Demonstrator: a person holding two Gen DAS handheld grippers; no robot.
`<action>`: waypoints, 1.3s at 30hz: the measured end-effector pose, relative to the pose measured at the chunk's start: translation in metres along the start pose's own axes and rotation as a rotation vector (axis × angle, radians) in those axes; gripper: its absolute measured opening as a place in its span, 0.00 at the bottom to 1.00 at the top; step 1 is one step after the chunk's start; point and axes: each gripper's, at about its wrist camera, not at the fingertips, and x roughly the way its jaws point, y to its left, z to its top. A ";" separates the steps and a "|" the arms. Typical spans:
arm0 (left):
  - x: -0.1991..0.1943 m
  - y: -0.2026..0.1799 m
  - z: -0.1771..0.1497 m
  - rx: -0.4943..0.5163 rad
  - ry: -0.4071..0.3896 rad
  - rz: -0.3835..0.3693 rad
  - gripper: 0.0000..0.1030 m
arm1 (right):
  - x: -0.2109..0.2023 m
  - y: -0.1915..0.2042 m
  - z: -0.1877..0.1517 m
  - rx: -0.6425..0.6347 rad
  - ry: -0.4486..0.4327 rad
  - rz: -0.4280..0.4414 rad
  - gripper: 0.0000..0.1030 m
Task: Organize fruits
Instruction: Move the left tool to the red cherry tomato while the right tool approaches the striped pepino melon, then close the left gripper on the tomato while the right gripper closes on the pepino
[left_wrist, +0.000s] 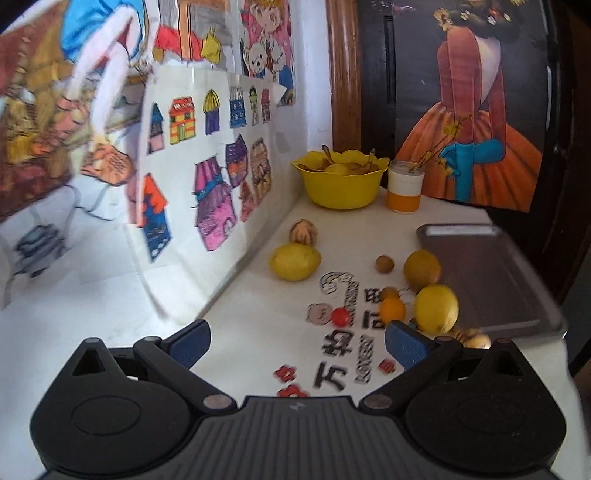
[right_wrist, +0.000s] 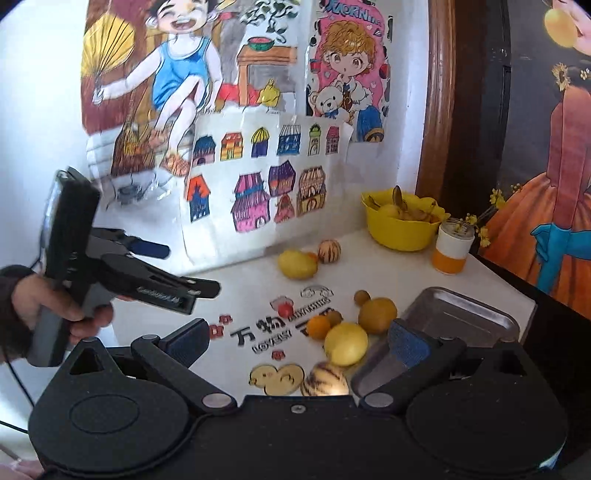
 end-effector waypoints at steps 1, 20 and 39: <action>0.004 0.002 0.004 -0.017 -0.005 -0.002 1.00 | 0.003 -0.003 0.002 -0.008 -0.002 -0.001 1.00; 0.111 -0.017 0.001 0.141 0.096 -0.104 1.00 | 0.111 -0.035 -0.030 -0.091 0.187 -0.002 0.99; 0.164 -0.026 -0.016 0.191 0.144 -0.141 0.84 | 0.150 -0.032 -0.077 -0.171 0.188 0.058 0.78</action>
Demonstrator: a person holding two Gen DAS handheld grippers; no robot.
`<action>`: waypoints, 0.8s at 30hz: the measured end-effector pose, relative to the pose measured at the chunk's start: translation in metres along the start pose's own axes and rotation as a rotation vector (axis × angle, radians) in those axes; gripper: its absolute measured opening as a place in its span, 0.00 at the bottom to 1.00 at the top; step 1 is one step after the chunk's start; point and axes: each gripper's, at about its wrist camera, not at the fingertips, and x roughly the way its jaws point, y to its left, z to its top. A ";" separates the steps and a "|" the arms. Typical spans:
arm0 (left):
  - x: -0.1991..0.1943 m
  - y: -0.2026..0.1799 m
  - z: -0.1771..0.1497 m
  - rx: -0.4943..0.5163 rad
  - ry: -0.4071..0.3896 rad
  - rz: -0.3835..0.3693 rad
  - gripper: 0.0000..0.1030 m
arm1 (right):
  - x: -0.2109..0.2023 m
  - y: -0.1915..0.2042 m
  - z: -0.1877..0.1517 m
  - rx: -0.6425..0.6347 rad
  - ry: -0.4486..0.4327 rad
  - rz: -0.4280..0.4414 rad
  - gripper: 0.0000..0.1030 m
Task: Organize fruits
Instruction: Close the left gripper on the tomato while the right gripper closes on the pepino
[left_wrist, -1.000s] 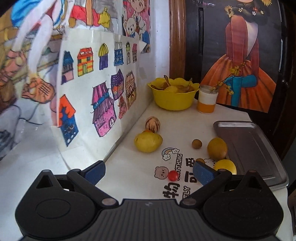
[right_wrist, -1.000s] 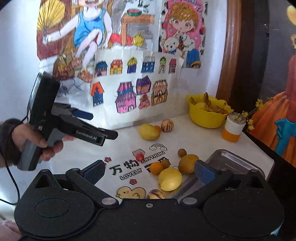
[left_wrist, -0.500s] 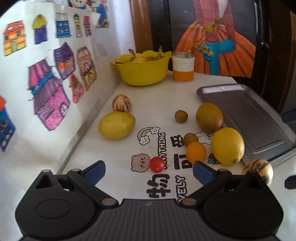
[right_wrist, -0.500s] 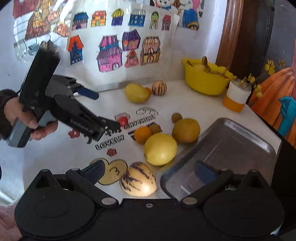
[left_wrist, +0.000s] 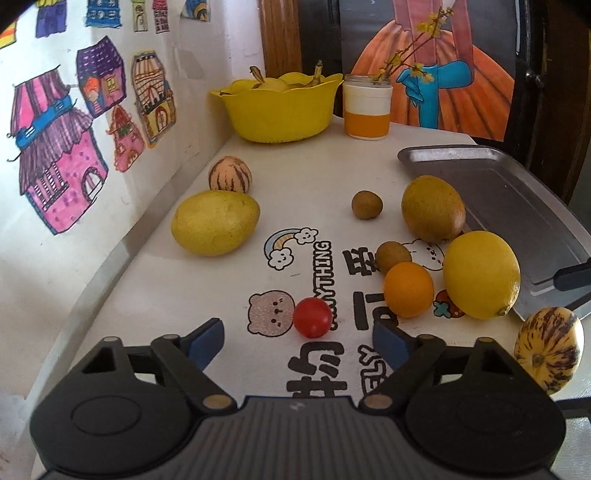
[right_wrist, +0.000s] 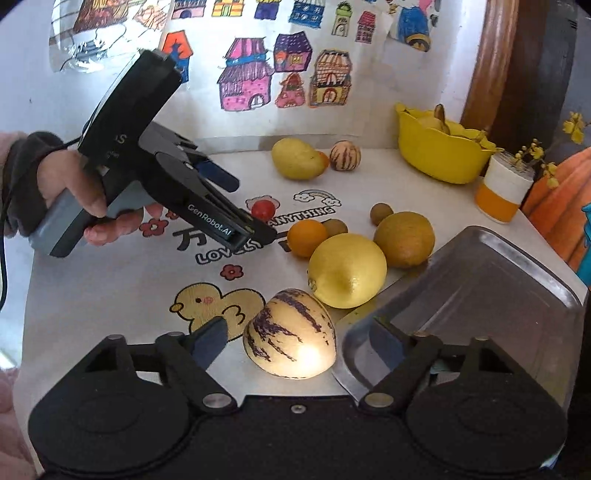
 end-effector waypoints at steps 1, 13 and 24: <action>0.001 -0.001 0.001 0.005 0.000 0.001 0.80 | 0.001 -0.001 0.000 -0.005 0.000 0.006 0.76; 0.005 -0.004 0.006 -0.016 -0.017 -0.029 0.46 | 0.005 0.002 -0.004 -0.094 0.012 0.059 0.60; 0.008 -0.007 0.007 -0.098 -0.024 0.013 0.30 | 0.014 0.011 -0.005 -0.155 0.006 0.002 0.57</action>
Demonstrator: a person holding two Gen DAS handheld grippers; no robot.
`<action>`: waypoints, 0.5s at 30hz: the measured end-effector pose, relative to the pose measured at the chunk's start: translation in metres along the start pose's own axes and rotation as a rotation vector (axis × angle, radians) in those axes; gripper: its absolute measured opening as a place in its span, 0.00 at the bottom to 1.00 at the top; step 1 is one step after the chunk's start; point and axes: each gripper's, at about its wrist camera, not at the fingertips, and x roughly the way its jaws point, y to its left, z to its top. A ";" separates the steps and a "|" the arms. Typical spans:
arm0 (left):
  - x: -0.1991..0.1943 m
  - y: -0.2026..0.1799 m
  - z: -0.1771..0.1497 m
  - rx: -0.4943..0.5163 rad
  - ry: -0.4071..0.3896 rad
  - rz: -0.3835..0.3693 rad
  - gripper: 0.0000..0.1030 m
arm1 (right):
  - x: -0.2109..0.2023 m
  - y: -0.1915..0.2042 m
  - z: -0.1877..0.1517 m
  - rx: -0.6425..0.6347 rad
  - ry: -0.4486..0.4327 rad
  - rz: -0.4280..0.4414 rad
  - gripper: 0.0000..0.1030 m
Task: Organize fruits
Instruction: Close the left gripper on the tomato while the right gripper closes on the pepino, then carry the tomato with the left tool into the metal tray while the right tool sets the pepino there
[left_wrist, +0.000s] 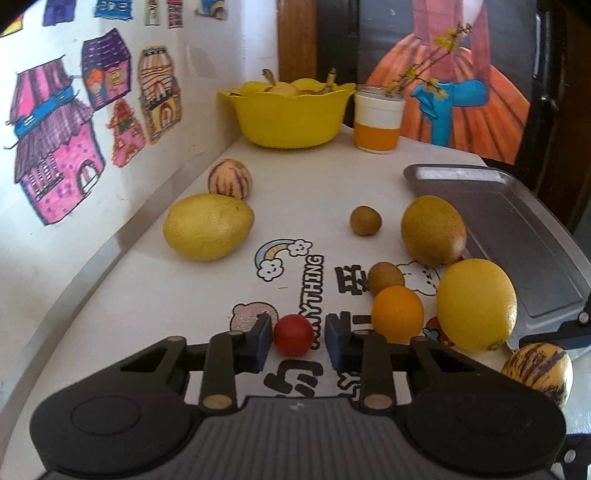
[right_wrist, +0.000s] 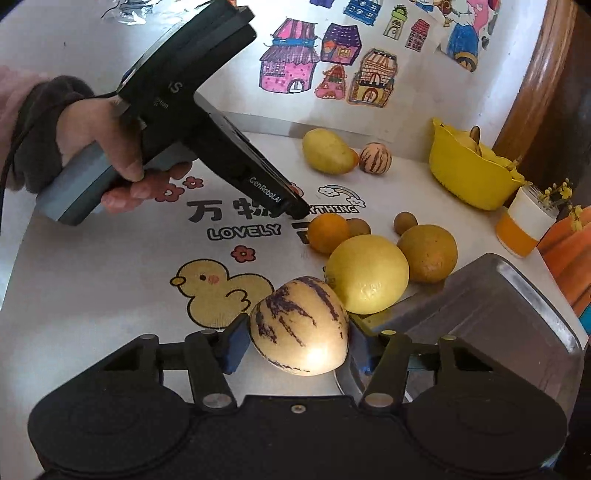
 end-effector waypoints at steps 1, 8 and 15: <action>0.000 0.000 0.000 -0.005 0.000 0.005 0.28 | 0.000 0.000 0.000 0.002 -0.002 -0.004 0.57; -0.005 0.002 -0.002 -0.050 0.010 0.002 0.23 | 0.000 0.002 -0.003 0.069 -0.037 -0.003 0.56; -0.018 0.005 -0.010 -0.142 0.002 -0.099 0.23 | -0.005 -0.001 -0.006 0.173 -0.091 0.020 0.56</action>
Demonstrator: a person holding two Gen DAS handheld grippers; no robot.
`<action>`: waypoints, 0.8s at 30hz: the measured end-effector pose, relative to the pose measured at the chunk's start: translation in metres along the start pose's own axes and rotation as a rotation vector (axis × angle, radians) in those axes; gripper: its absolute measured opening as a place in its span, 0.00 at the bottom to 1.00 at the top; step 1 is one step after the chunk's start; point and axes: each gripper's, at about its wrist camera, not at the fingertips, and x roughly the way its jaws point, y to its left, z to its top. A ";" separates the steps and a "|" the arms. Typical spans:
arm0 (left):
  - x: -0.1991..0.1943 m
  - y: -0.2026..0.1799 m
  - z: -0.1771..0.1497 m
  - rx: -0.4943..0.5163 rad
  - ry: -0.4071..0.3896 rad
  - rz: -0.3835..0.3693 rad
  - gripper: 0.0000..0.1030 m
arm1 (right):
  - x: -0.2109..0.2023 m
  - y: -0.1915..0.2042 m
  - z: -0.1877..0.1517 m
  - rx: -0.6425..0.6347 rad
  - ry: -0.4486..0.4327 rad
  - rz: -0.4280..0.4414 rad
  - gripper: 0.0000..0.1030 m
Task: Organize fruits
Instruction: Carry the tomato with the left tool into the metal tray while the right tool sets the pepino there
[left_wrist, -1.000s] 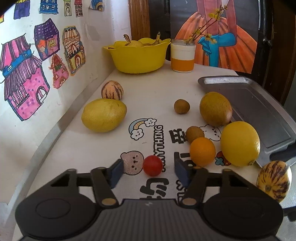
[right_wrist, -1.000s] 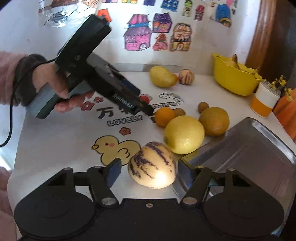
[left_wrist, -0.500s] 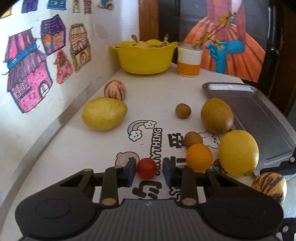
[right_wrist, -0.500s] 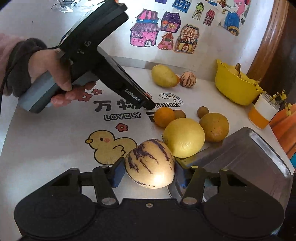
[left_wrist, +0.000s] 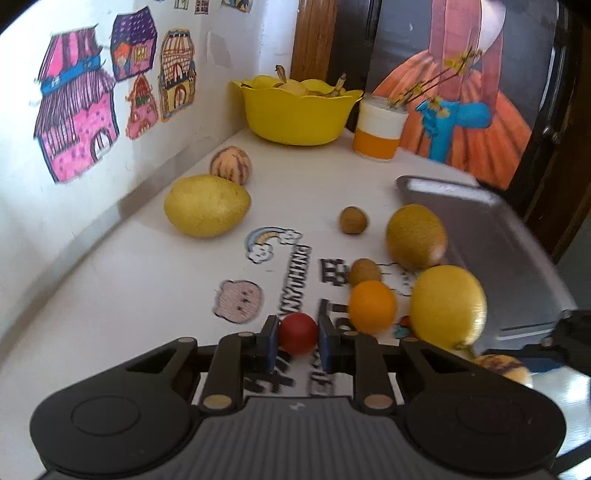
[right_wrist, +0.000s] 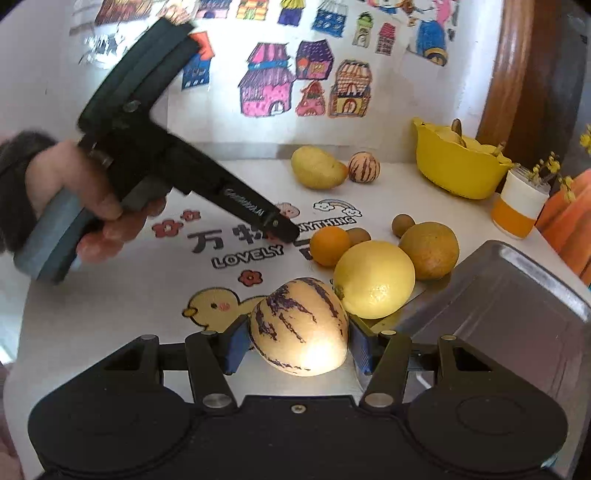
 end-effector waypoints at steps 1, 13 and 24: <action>-0.002 0.002 -0.002 -0.027 -0.009 -0.035 0.23 | -0.001 -0.001 -0.001 0.015 -0.005 0.003 0.56; -0.019 -0.009 -0.004 -0.152 -0.106 -0.234 0.23 | -0.040 -0.034 -0.001 0.168 -0.157 -0.055 0.56; -0.004 -0.080 0.032 -0.078 -0.144 -0.351 0.23 | -0.057 -0.089 -0.031 0.275 -0.163 -0.321 0.56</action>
